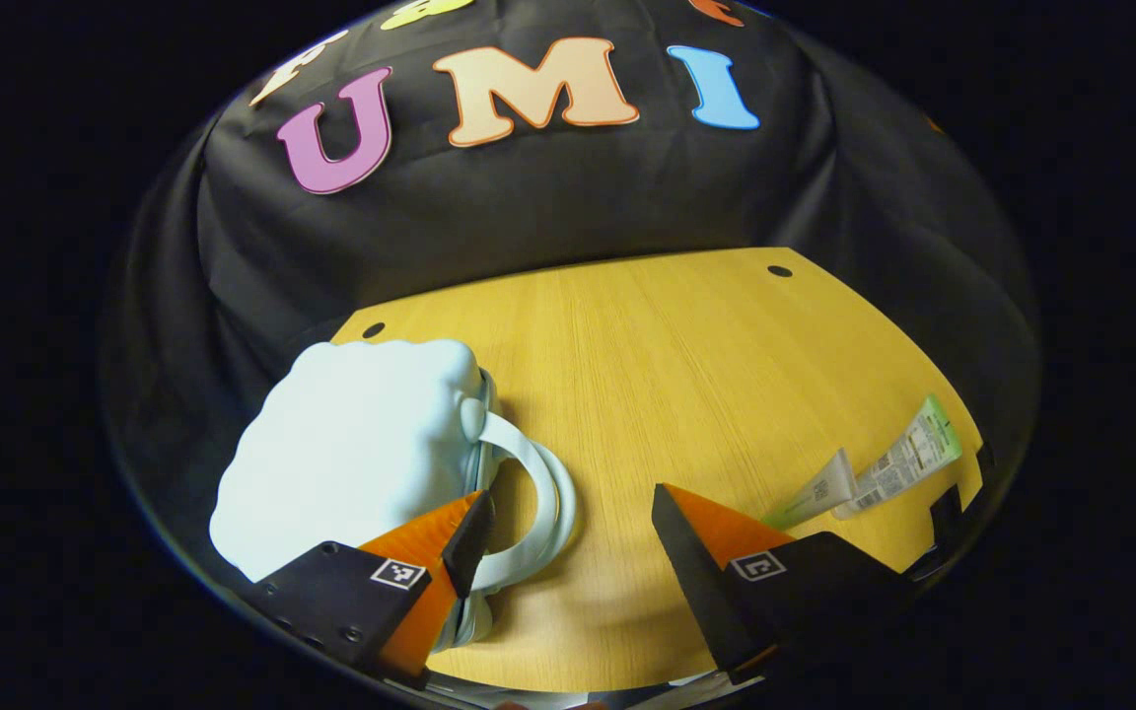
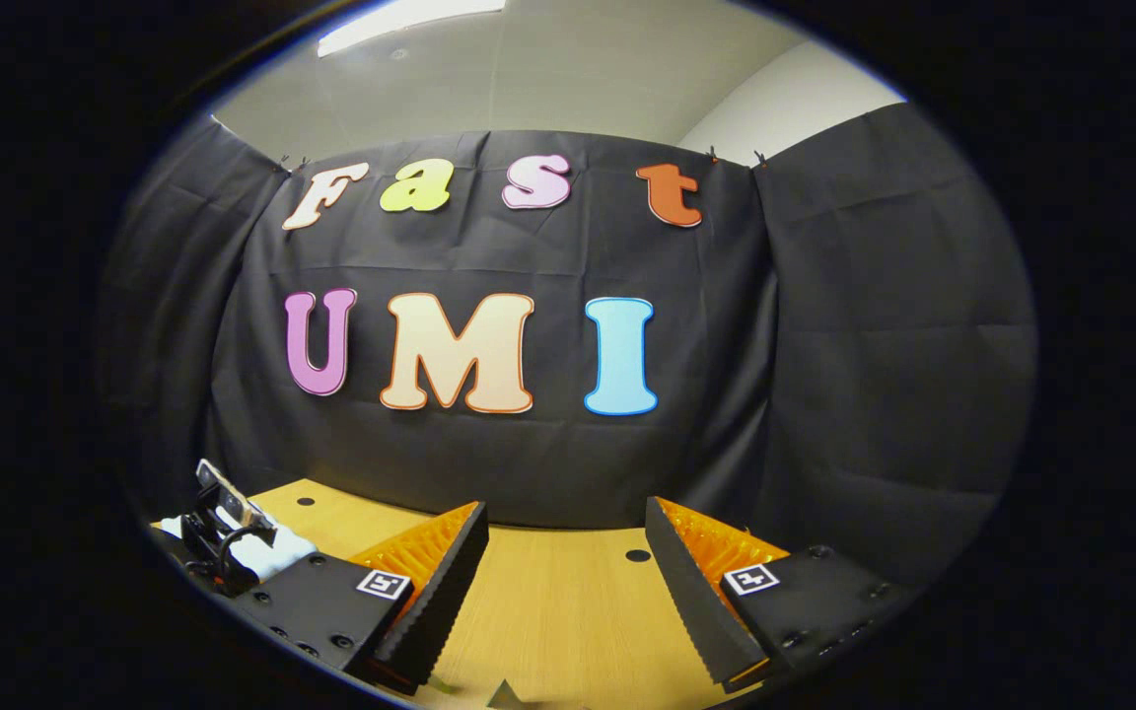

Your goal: First open the suitcase, pack the skin care products into it, and then close the suitcase.

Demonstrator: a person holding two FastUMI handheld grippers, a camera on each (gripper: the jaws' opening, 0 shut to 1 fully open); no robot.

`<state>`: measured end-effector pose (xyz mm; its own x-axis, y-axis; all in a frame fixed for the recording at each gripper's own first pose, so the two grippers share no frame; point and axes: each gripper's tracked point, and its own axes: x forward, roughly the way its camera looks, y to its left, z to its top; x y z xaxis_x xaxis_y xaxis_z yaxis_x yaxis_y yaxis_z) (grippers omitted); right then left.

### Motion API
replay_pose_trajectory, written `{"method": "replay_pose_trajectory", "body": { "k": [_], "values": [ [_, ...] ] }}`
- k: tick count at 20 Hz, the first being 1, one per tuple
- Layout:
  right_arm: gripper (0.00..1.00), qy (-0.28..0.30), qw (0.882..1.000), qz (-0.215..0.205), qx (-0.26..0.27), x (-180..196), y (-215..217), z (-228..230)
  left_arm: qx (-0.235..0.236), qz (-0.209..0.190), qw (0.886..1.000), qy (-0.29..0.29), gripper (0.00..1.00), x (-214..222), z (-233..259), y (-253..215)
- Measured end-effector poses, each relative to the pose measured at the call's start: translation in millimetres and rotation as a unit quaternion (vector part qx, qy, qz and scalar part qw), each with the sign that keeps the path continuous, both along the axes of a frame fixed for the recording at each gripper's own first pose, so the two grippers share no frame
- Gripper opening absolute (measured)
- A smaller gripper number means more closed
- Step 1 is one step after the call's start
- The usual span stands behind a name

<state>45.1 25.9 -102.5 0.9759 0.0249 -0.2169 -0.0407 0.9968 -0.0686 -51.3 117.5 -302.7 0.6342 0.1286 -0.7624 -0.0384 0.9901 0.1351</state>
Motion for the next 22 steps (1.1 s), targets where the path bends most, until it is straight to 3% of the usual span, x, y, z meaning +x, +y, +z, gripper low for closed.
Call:
{"method": "replay_pose_trajectory", "body": {
  "k": [8,17,18,20,22],
  "values": [
    [0.99,0.006,0.999,-0.037,-0.026,-11,-17,-1,-0.017,0.000,0.996,0.084,0.94,7,-40,5],
    [0.99,0.017,0.998,-0.037,-0.037,-20,-11,-11,-0.056,0.002,0.988,0.141,0.89,7,-67,-1],
    [0.99,0.019,0.998,-0.037,-0.037,-21,-12,-13,-0.053,-0.001,0.989,0.138,0.86,8,-65,1],
    [0.99,0.019,0.998,-0.038,-0.036,-21,-12,-13,-0.039,-0.001,0.992,0.123,0.70,12,-57,10],
    [0.99,0.019,0.998,-0.038,-0.036,-21,-12,-14,-0.037,0.007,0.992,0.118,0.38,13,-53,16]
  ]
}}
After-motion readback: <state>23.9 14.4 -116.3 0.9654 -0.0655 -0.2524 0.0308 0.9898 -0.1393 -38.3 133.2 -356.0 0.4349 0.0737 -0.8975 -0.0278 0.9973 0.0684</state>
